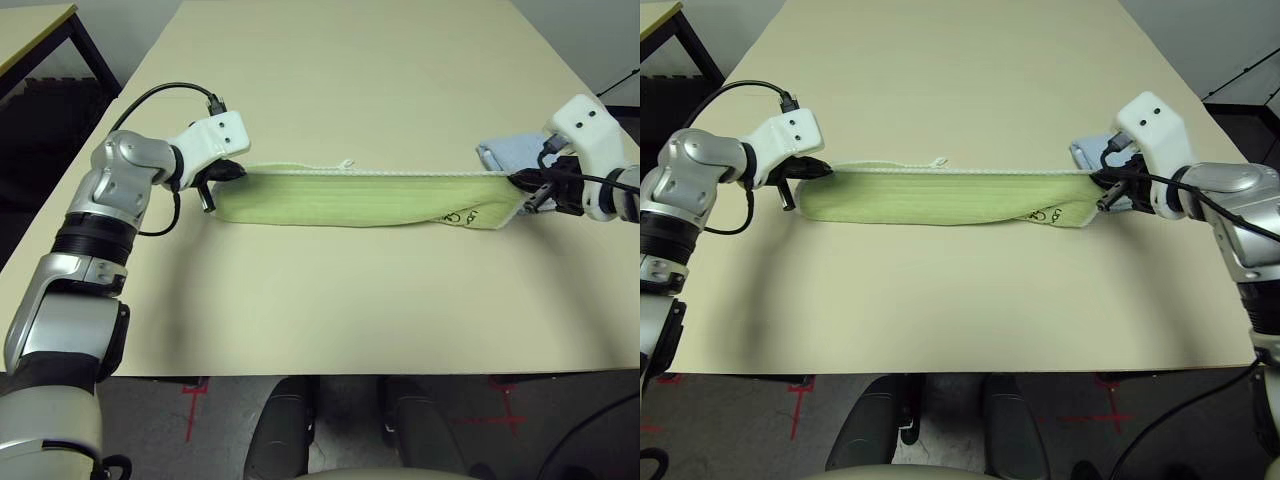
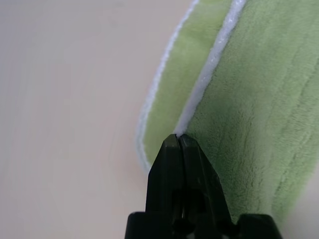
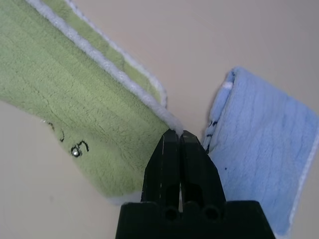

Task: Fold the towel and set it aside.

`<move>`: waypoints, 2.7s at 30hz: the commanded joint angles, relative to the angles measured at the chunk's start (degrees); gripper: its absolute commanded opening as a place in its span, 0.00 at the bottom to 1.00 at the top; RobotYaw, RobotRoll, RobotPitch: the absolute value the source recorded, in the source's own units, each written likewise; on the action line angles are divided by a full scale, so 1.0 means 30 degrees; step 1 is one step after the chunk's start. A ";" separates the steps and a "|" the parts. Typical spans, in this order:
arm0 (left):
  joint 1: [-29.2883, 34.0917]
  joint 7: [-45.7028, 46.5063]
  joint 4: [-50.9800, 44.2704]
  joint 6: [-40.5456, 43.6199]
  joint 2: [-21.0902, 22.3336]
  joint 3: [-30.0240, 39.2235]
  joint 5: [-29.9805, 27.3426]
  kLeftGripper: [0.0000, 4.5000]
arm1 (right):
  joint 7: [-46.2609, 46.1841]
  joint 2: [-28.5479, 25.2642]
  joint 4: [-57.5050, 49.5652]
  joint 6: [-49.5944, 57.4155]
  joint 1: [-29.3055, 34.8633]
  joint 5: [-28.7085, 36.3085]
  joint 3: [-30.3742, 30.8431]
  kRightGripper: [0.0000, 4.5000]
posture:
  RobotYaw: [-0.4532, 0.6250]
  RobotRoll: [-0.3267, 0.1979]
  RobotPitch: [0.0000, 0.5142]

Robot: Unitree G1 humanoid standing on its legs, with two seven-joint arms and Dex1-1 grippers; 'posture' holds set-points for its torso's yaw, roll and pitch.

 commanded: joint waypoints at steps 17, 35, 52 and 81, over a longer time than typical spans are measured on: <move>-0.1107 0.4387 0.4297 -0.1568 -0.1112 -0.0553 0.2221 0.00 | -0.1756 0.1810 0.3155 -0.0875 -0.0897 -0.2609 0.0392 0.00 | 0.44 0.62 0.39; -0.1713 0.4775 0.4228 -0.0873 -0.1020 0.0172 0.1839 0.00 | -0.0346 0.2279 0.0690 0.0696 -0.0528 -0.1456 -0.0836 0.00 | 0.46 0.62 0.39; -0.2657 0.4040 0.3813 -0.0367 -0.0520 0.0442 0.1950 0.00 | 0.1389 0.0488 -0.1682 0.1900 -0.0077 -0.0197 -0.0771 0.00 | 0.46 0.62 0.38; -0.2018 0.6282 0.6183 -0.1311 -0.2290 -0.0954 0.3490 0.40 | -0.1760 0.4327 0.6315 -0.2383 -0.2925 -0.4813 0.1639 0.34 | 0.46 0.62 0.39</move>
